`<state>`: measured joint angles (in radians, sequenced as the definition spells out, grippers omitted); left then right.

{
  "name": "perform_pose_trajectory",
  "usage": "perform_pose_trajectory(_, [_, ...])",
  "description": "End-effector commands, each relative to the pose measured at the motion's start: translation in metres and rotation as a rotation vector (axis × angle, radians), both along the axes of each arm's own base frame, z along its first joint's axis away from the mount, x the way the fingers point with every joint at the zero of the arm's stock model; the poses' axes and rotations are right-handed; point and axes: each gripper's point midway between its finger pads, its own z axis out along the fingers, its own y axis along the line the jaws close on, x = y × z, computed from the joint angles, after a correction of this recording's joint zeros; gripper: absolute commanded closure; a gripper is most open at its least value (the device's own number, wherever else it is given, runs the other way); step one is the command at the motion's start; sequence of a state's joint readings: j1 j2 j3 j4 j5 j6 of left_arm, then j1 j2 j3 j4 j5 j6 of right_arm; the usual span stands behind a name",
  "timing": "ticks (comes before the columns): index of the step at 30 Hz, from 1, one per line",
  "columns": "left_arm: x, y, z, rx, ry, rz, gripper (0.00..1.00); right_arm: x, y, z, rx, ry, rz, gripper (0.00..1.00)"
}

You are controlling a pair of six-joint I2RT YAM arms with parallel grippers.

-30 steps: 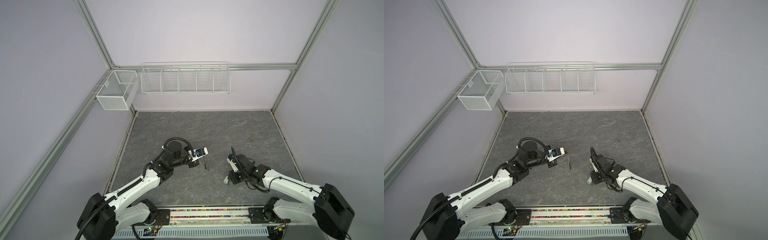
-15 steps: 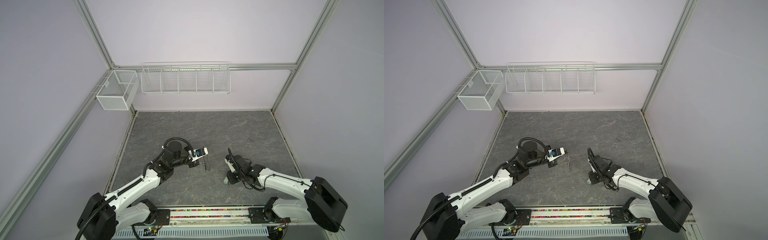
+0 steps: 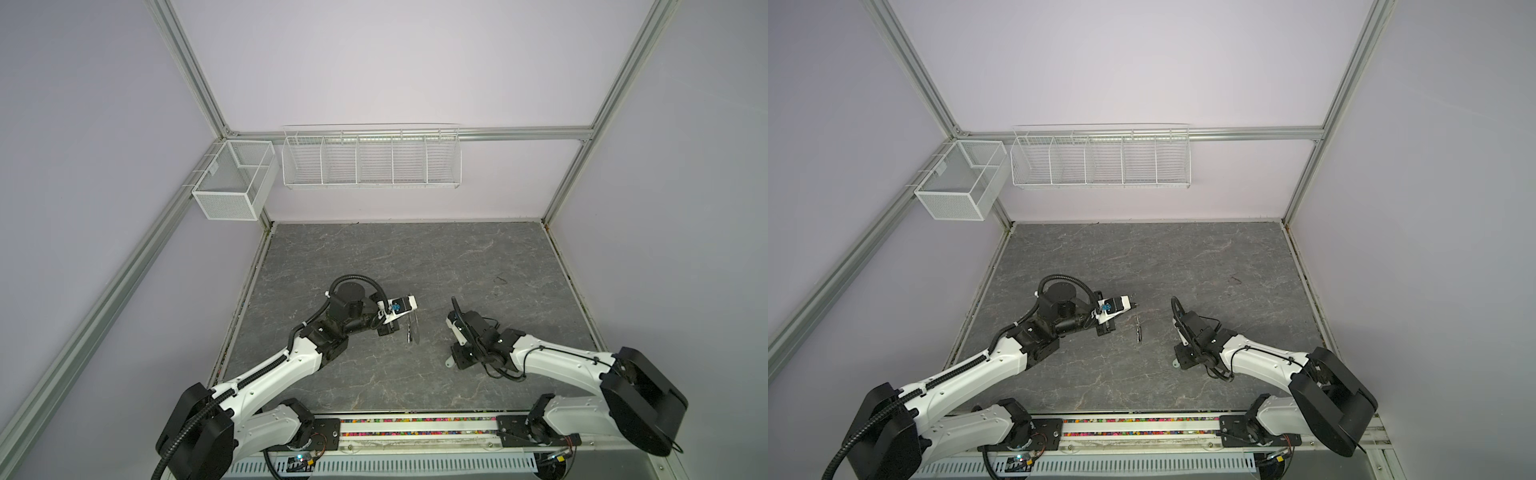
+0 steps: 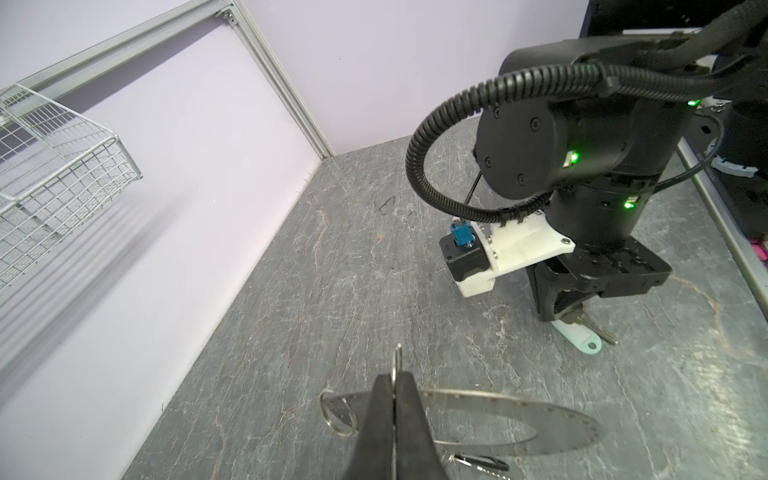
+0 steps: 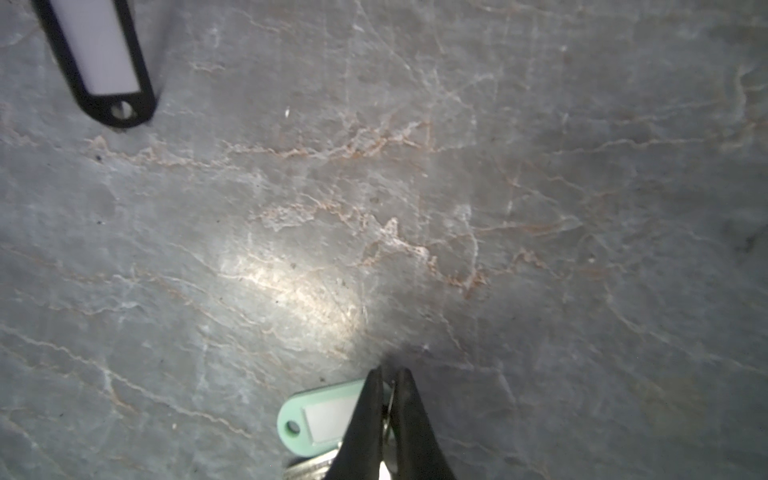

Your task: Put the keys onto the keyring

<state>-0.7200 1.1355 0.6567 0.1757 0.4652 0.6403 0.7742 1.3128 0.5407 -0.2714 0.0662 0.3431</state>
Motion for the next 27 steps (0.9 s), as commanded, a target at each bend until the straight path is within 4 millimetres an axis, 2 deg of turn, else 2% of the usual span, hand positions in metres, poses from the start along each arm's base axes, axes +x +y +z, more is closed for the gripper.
perform_pose_trajectory(1, [0.001,-0.002,0.017,-0.035,-0.041,-0.012,1.0,-0.007,-0.005,-0.004,-0.043,0.021,0.012,0.93])
perform_pose_trajectory(5, [0.001,-0.002,0.017,-0.034,-0.041,-0.011,1.0,-0.007,-0.007,0.006,-0.058,0.009,0.016,0.92])
perform_pose_trajectory(7, [0.001,-0.002,0.016,-0.033,-0.042,-0.011,1.0,-0.008,-0.012,0.006,-0.074,0.017,-0.01,0.77])
perform_pose_trajectory(10, [0.001,-0.003,0.016,-0.037,-0.041,-0.016,1.0,-0.009,-0.015,0.006,-0.078,0.017,-0.029,0.67])
perform_pose_trajectory(13, [0.0,-0.003,0.016,-0.039,-0.041,-0.018,1.0,-0.003,-0.01,0.019,-0.04,-0.03,-0.036,0.66])
perform_pose_trajectory(20, [0.0,-0.003,0.015,-0.039,-0.04,-0.019,1.0,-0.008,-0.011,0.025,-0.013,-0.062,-0.042,0.68])
perform_pose_trajectory(27, [0.0,-0.004,0.014,-0.041,-0.036,-0.021,1.0,-0.02,-0.018,0.011,-0.059,-0.016,-0.085,0.72])
